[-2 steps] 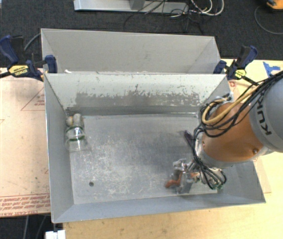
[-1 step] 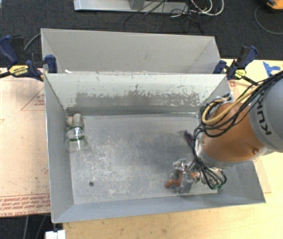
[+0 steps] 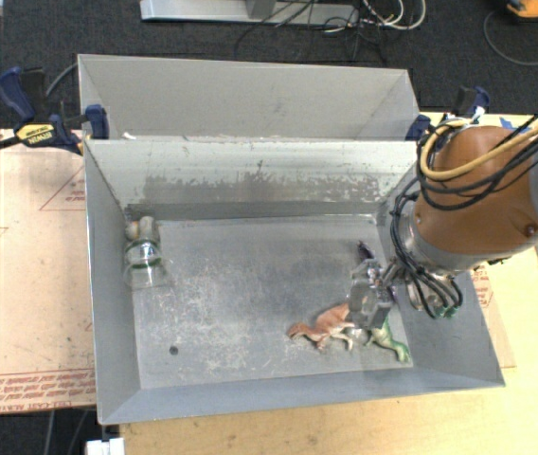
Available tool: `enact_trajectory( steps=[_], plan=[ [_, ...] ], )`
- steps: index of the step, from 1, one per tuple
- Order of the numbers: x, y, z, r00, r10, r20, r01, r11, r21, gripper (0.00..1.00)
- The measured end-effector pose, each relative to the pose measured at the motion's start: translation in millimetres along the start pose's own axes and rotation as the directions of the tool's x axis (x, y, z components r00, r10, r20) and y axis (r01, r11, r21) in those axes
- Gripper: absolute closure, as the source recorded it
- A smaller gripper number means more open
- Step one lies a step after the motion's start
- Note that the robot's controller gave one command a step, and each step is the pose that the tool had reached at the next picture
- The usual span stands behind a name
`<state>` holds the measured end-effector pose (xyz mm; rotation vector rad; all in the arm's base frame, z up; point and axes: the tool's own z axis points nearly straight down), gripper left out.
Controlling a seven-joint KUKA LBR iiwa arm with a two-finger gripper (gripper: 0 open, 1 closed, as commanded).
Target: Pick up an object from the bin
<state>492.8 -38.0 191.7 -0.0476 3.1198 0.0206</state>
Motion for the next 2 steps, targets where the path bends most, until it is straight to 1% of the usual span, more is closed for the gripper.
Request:
enact_trajectory(
  steps=[1, 2],
  plan=[
    [0.0, 0.0, 0.1, 1.0, 0.0, 0.0, 0.0, 1.0, 0.0, 0.0],
    [0.0, 0.0, 0.1, 1.0, 0.0, 0.0, 0.0, 1.0, 0.0, 0.0]
  ],
)
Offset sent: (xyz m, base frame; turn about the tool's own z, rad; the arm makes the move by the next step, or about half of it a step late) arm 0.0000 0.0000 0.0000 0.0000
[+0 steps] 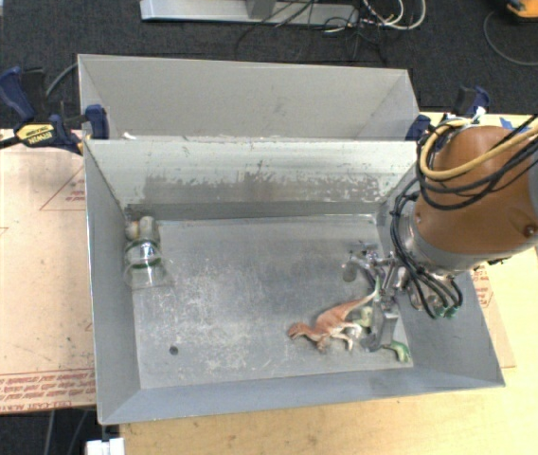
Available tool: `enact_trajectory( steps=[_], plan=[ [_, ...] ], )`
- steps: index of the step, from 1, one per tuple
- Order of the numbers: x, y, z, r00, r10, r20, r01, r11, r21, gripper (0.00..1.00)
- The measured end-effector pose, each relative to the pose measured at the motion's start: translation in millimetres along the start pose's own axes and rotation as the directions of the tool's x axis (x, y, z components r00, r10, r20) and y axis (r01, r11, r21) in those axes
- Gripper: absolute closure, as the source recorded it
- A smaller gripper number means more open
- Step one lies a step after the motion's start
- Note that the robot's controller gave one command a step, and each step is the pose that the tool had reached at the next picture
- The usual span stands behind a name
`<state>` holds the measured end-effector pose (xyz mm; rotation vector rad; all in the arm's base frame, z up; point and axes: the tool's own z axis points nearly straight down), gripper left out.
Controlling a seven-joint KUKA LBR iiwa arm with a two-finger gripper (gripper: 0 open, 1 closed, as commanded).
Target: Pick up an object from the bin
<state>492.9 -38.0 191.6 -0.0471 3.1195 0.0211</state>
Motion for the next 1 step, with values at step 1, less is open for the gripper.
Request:
enact_trajectory(
  steps=[1],
  plan=[
    [-6.1, 1.3, 66.5, 0.983, -0.185, 0.002, 0.185, 0.983, 0.001, 0.0]
  ],
)
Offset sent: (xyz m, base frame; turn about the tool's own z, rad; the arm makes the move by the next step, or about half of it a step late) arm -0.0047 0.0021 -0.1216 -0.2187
